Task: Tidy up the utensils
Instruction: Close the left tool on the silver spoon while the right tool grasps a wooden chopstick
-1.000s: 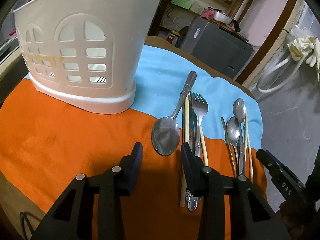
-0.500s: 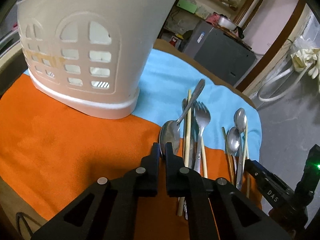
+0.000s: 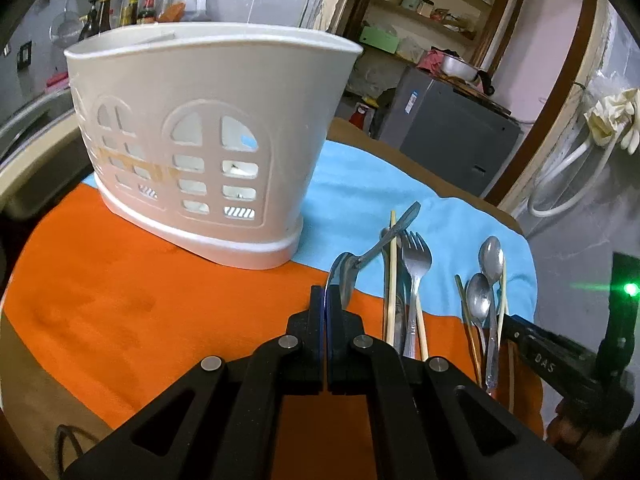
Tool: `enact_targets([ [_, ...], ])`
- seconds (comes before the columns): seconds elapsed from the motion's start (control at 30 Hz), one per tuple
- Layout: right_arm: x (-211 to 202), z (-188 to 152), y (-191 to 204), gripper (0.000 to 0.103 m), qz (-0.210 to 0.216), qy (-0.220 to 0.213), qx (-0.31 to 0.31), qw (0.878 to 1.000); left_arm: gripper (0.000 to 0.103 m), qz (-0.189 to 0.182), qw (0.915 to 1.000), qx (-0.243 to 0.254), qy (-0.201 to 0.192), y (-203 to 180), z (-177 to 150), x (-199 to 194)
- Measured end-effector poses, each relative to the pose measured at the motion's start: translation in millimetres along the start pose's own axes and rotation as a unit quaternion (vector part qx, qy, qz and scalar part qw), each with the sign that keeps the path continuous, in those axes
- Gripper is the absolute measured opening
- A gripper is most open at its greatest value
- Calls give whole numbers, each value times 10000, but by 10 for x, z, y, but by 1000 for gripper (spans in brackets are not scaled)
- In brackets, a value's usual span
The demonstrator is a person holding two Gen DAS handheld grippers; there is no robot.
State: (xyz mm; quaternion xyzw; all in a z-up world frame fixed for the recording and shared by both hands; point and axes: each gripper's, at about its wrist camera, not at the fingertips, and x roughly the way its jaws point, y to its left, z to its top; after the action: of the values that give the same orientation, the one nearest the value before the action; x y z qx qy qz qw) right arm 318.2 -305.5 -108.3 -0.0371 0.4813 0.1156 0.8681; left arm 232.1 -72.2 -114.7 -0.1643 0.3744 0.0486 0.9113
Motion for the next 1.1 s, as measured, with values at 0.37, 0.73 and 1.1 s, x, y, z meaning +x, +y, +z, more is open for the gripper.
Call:
enact_targets([
  [0.37, -135, -103, -151, 3, 788, 32, 735, 9942, 0, 216, 9966, 633, -481, -211, 37, -164],
  [0.73, -586, -364, -134, 3, 1107, -648, 1145, 9851, 0, 96, 9914, 1045, -786, -247, 109, -647],
  [1.1, -1193, -76, 235, 3, 1857, -2320, 796, 9515, 0, 73, 9889, 1184, -900, -63, 295, -1243],
])
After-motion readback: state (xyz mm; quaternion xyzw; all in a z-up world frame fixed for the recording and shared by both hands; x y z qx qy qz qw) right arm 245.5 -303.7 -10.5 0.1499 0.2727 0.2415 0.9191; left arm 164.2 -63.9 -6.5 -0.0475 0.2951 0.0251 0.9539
